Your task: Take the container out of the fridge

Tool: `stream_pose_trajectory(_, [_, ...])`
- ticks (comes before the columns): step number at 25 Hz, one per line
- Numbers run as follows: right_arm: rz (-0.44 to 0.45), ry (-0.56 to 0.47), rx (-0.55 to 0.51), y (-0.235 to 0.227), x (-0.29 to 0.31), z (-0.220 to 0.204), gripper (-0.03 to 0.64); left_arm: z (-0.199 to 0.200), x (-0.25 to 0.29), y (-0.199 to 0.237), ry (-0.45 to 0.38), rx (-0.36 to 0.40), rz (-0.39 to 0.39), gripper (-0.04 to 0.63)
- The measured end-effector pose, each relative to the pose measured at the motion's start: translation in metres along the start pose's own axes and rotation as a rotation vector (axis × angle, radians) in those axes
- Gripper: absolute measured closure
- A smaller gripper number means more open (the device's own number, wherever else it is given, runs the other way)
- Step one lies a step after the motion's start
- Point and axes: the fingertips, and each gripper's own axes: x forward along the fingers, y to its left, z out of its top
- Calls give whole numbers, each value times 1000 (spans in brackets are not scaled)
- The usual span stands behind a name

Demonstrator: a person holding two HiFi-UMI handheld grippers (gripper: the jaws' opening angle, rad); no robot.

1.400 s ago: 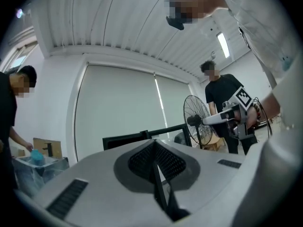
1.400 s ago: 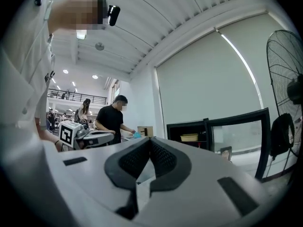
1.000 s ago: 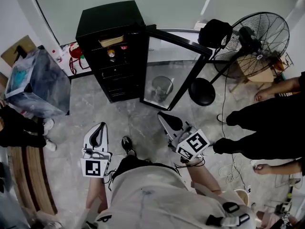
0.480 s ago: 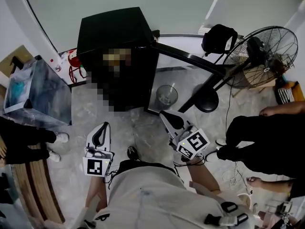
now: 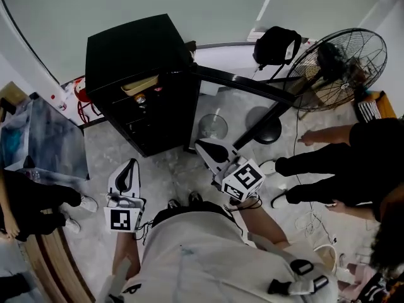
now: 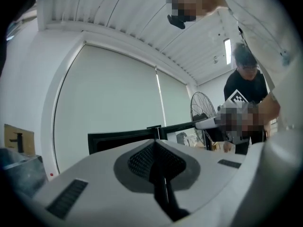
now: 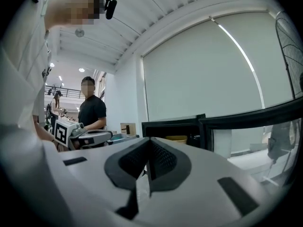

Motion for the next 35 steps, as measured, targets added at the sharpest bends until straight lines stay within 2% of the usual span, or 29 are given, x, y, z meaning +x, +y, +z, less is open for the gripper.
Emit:
stream_pose_trajectory(2, [12,4,8,-5,6,1,600,4,5,0,-9,5,-3,589])
stream_pose_trajectory(6, [20,10,42,-13,20,-1,600,-5,9,9,24,-4,10,589])
stream_pose_trajectory(9, [34,32,25,-13,28,-4,600,-3,12,19,-6,-7,33,589])
stream_pose_trajectory(13, [37,56,4,-18,33,-7,600,-11,17,20,29,-17,23,589])
stream_pose_trajectory(19, [-3,130,-250,-19,38,-9,600,-16,19,25,18,-15,30,589])
stream_pose_trajectory(27, [-27,231,-519,-17,42,-20,600,-21,17,24,34,-29,23,589])
stream_pose_trajectory(30, [-34,258,-655,-16,44,-21,600,-24,16,23,62,-46,25,589])
stream_pose_trajectory(35, [-37,324,-901,-15,47,-30,600,-22,17,27,33,-27,35,589])
